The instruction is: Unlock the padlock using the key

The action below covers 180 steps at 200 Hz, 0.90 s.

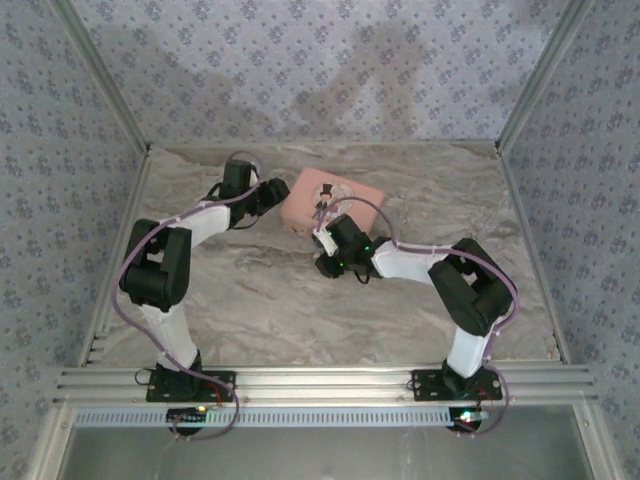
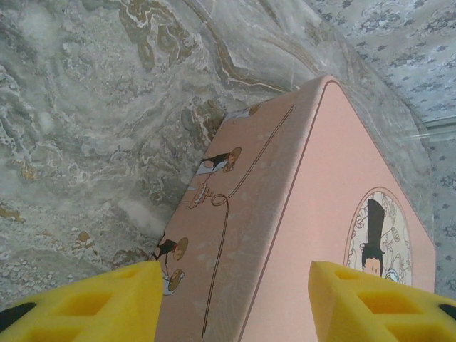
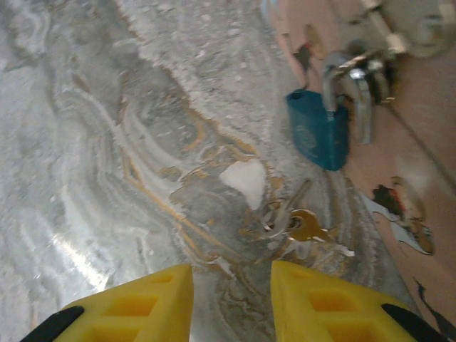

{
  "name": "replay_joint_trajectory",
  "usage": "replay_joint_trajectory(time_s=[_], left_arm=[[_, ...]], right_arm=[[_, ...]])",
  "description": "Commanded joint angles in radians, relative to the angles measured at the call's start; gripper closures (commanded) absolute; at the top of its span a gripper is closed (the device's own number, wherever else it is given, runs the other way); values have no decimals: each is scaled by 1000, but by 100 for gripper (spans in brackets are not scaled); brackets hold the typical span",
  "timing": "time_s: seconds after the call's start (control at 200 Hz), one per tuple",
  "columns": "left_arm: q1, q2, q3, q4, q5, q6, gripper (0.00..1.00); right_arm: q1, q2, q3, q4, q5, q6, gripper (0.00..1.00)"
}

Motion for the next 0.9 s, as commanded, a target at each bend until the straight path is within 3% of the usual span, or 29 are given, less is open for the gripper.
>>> replay_joint_trajectory(time_s=[0.0,0.515,0.63,0.894], left_arm=[[1,19,36,-18,35,23,44],[-2,55,56,-10,75,19,45],[-8,66,69,-17,88,23,46],[-29,76,84,-22,89,22,47]], right_arm=[[17,15,1,67,118,59,63],[29,145,81,133,238,123,61],[30,172,104,148,272,122,67],[51,177,124,196,335,-33,96]])
